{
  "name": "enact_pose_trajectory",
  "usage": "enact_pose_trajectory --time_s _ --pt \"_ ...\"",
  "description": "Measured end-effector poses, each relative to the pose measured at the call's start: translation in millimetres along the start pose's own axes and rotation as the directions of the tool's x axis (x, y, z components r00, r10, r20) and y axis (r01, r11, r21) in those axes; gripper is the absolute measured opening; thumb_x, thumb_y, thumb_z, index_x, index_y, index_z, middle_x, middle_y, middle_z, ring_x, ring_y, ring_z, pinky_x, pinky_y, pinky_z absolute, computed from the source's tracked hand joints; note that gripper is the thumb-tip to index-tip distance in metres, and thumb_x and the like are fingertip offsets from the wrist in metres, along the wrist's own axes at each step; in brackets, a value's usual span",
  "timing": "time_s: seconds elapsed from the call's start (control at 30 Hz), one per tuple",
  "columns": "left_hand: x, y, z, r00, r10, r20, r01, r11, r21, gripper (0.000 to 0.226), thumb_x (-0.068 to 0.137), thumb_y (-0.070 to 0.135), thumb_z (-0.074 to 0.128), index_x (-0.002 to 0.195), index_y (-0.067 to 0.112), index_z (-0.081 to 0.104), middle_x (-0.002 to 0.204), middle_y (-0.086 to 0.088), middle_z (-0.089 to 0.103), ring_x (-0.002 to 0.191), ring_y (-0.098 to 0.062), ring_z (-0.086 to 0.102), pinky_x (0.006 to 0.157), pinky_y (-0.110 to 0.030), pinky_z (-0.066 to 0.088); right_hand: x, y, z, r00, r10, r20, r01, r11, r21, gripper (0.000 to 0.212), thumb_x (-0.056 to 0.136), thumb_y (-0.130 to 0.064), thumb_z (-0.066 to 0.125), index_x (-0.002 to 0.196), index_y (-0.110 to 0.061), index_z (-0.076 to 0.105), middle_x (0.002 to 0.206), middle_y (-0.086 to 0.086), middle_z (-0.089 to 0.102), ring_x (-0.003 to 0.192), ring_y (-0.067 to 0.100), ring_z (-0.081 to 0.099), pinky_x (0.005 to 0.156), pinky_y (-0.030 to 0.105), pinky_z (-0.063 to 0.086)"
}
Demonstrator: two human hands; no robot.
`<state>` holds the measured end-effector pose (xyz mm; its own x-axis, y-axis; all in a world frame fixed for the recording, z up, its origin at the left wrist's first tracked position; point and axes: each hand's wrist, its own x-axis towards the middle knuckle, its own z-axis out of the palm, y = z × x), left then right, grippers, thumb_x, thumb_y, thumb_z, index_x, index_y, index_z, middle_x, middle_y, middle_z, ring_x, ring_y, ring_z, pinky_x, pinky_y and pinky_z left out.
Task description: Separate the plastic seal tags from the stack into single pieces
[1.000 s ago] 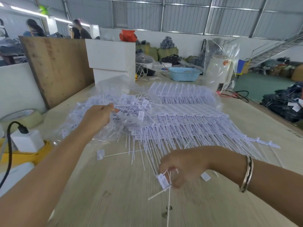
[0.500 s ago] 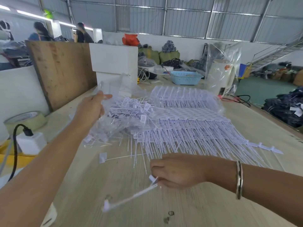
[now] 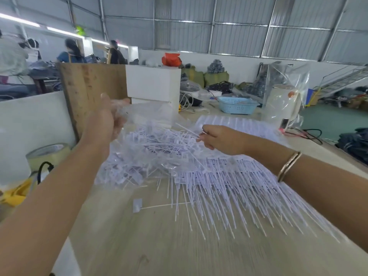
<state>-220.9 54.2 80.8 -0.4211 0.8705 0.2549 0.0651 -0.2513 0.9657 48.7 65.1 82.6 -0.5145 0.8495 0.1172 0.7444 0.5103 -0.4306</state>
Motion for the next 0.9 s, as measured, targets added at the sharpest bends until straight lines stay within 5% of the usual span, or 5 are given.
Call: enact_pose_trajectory --time_s 0.2,0.4,0.57,0.7,0.9 --pt "-6.5 15.2 -0.6 0.982 0.130 0.140 -0.132 0.991 0.004 0.045 0.099 0.054 0.023 0.108 0.043 0.065 0.043 0.010 0.048 0.034 -0.001 0.032 0.033 -0.012 0.024 59.7 -26.3 -4.6 0.945 0.065 0.322 0.015 0.971 -0.240 0.019 0.097 -0.015 0.047 0.089 -0.003 0.059 0.080 -0.011 0.058 0.062 0.013 0.046 0.060 0.026 0.040" --pt "-10.8 19.4 0.6 0.957 0.165 0.240 -0.191 0.977 0.089 0.047 0.101 0.052 0.022 0.118 0.037 0.063 0.040 0.010 0.041 0.034 0.000 0.033 0.033 -0.011 0.025 94.0 -64.2 -29.8 0.986 -0.015 0.166 -0.038 0.950 0.309 0.013 0.093 -0.007 0.050 0.085 -0.011 0.060 0.078 0.009 0.058 0.051 0.012 0.039 0.052 0.025 0.031" --pt "-11.0 23.7 6.4 0.955 0.215 0.205 -0.228 0.973 0.044 0.043 0.101 0.051 0.023 0.110 0.042 0.064 0.040 0.009 0.042 0.036 0.000 0.034 0.035 -0.011 0.028 120.5 -89.8 -1.2 0.949 -0.063 0.309 0.072 0.997 -0.017 0.017 0.091 -0.004 0.049 0.101 -0.010 0.062 0.089 0.008 0.062 0.064 0.013 0.047 0.056 0.021 0.040" --pt "-6.2 27.4 7.1 0.973 0.231 -0.016 -0.231 0.964 -0.135 0.060 0.101 0.050 0.024 0.064 0.030 0.066 0.038 0.009 0.044 0.035 -0.001 0.037 0.038 -0.016 0.032 136.8 -91.7 55.7 0.979 -0.116 0.169 0.131 0.988 -0.079 0.020 0.096 -0.004 0.043 0.109 -0.011 0.056 0.115 0.018 0.057 0.093 0.023 0.054 0.068 0.024 0.039" --pt "12.3 32.6 -11.5 0.936 0.224 -0.271 -0.322 0.856 -0.404 0.038 0.100 0.048 0.034 0.115 0.034 0.067 0.048 0.010 0.048 0.044 -0.008 0.037 0.048 -0.025 0.036 154.1 -69.4 95.5 0.968 -0.173 0.182 0.233 0.889 -0.395 0.046 0.101 -0.027 0.034 0.144 -0.011 0.031 0.146 0.012 0.038 0.132 0.026 0.037 0.103 0.035 0.028"
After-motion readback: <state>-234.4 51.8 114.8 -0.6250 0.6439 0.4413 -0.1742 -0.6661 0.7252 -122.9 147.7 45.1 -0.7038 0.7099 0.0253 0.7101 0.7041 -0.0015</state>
